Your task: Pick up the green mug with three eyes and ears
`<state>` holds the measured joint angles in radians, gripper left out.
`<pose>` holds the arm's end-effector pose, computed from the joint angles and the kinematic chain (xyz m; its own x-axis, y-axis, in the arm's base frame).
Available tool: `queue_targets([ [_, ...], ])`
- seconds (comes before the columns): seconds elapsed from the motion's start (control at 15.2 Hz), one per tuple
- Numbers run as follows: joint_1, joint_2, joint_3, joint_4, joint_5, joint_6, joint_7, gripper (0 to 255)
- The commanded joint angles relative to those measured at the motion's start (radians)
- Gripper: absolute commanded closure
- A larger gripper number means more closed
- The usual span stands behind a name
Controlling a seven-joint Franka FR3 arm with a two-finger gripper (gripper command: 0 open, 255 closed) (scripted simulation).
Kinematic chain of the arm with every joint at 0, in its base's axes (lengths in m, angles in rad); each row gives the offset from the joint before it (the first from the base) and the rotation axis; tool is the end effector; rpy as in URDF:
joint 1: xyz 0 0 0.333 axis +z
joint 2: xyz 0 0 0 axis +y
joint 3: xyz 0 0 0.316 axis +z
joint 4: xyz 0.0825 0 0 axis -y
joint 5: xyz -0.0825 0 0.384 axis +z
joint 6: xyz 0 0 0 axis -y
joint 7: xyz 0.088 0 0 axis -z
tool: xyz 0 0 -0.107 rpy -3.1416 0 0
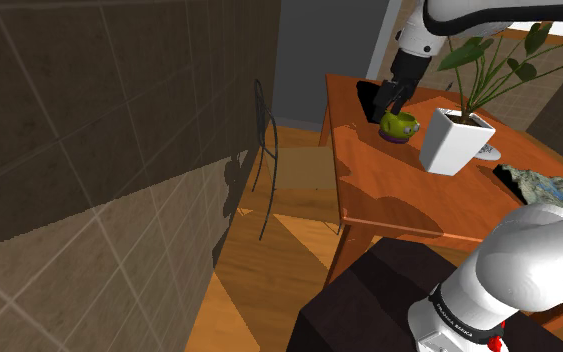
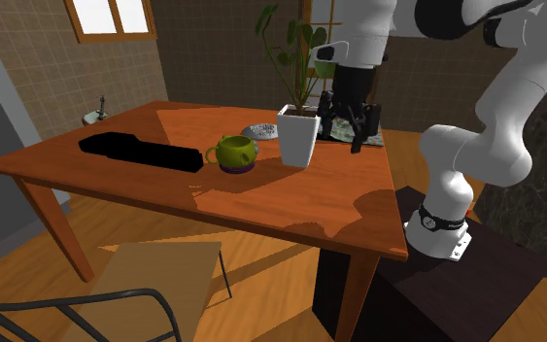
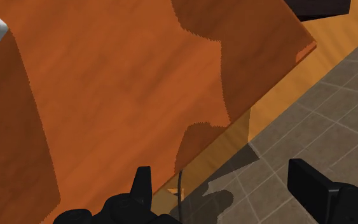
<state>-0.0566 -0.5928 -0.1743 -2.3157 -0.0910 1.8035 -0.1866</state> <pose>0.3682 -0.1057 0.5608 0.9972 -0.0006 0.0743 -0.0011 -1.0000 0.0067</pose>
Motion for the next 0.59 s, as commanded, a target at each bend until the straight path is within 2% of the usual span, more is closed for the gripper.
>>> queue_targets([
  [0.0,-0.008,0.049,-0.034,0.027,-0.009,0.024,-0.039,0],
  [0.53,-0.030,0.294,-0.173,0.182,0.005,0.114,-0.206,0],
])
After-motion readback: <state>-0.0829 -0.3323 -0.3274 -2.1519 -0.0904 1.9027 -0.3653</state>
